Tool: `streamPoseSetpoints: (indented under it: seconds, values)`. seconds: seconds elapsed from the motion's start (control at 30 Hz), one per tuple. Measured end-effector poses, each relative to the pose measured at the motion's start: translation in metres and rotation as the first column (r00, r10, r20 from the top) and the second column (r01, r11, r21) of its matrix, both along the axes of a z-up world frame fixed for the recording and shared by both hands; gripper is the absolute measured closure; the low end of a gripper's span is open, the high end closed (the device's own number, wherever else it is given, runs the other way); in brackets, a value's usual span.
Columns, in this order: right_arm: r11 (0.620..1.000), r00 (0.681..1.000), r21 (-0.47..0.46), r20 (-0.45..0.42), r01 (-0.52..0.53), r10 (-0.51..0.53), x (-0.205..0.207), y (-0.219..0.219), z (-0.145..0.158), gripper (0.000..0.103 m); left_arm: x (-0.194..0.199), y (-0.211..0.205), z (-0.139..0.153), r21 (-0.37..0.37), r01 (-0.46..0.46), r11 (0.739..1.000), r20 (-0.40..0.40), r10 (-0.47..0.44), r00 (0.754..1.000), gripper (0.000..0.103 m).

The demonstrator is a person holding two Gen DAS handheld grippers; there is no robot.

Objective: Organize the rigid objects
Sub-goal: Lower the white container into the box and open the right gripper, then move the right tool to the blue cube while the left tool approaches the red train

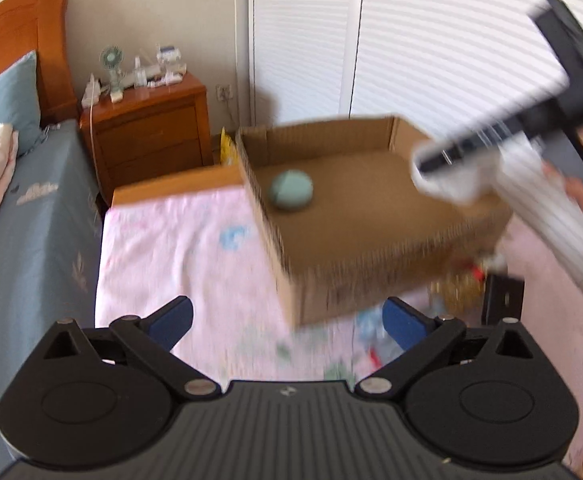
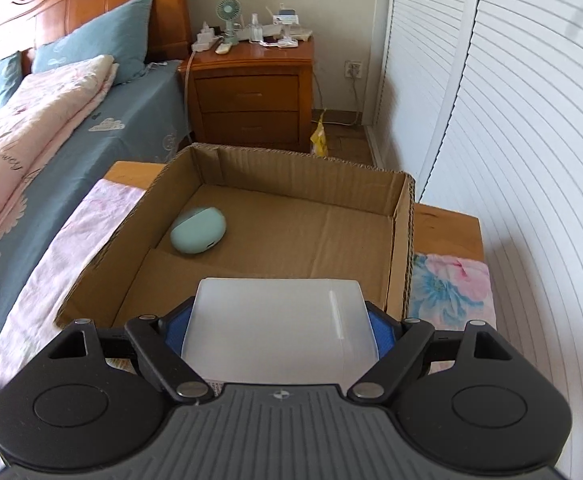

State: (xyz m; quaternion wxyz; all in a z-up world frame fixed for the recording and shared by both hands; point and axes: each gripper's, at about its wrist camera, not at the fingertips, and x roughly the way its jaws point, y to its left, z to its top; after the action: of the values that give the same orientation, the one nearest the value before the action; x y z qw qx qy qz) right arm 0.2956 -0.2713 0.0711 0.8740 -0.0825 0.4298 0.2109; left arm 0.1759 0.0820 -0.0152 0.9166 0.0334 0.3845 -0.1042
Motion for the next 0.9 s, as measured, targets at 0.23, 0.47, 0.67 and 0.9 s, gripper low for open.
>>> streamPoseSetpoints:
  seconds: [0.23,0.47,0.67,0.9]
  values:
    - [0.998,0.999,-0.038,0.014,0.051,-0.051,0.040,0.017,-0.009,0.017,-0.031,-0.003,-0.010,0.038,-0.034,0.999,0.014,0.033,0.999,0.002]
    - [0.997,0.993,-0.033,0.095,0.070,-0.066,0.052,0.021,0.001,0.000,-0.048,0.000,-0.012,0.024,-0.049,0.999,0.025,0.048,0.999,0.002]
    - [0.999,0.995,-0.022,0.087,0.048,-0.046,0.028,0.015,0.004,0.000,-0.052,0.001,-0.016,0.011,-0.050,0.999,0.024,0.049,0.998,0.002]
    - [0.998,0.994,-0.040,0.108,0.041,-0.036,-0.019,0.003,0.004,0.000,-0.059,-0.005,-0.021,0.030,-0.050,0.998,0.032,0.049,0.998,0.002]
